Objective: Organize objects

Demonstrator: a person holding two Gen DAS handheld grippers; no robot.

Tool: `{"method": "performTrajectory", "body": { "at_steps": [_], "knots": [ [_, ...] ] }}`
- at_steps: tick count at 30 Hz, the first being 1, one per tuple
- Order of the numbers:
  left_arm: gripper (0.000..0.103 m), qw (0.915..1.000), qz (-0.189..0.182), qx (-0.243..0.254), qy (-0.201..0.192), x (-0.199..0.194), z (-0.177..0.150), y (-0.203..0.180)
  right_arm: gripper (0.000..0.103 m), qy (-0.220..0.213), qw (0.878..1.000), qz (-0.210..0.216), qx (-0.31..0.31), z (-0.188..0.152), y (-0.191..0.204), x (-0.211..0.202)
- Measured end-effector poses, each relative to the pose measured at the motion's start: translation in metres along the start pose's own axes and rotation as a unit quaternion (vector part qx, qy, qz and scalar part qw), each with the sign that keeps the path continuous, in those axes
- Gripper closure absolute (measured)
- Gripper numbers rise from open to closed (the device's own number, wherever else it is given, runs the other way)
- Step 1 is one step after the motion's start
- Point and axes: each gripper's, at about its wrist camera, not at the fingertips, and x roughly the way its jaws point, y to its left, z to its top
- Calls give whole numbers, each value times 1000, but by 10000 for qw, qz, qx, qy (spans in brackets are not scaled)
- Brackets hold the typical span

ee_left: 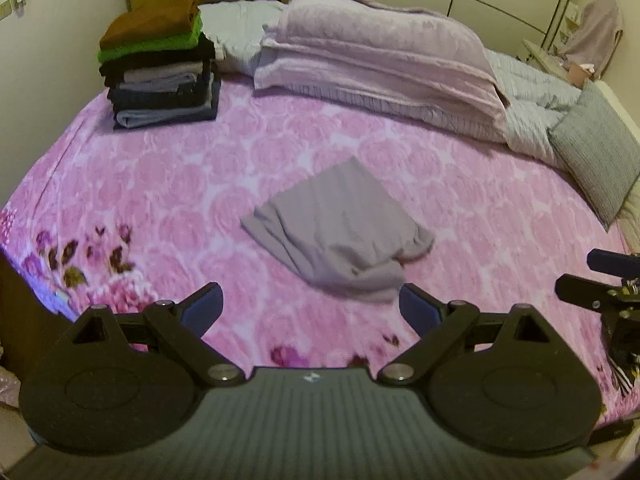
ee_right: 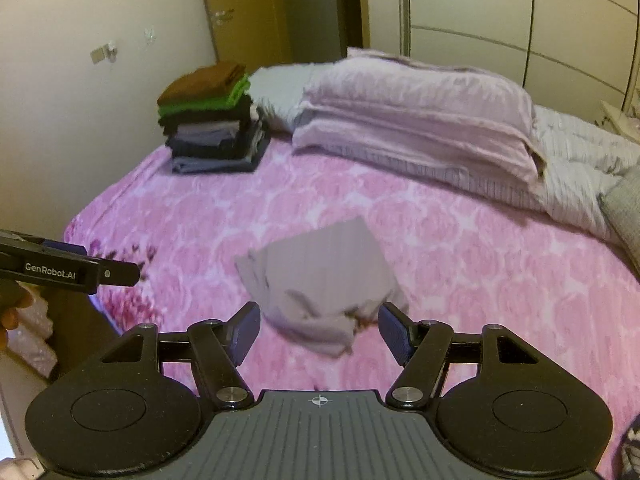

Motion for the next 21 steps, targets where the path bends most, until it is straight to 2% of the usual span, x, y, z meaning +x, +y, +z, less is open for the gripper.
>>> {"method": "performTrajectory", "body": {
  "at_steps": [11,16,21],
  "knots": [
    [10,9985,-7,423,348,-17,-59,-48,40,348,9991,110,195,-72,-12,-38],
    [10,9980,-22,505,370,-21,-68,-55,40,466,9986,36,239,-87,-16,-45],
    [10,9980,-54,478,412,-19,-68,-51,40,611,9981,18,98,-88,-13,-40]
  ]
}}
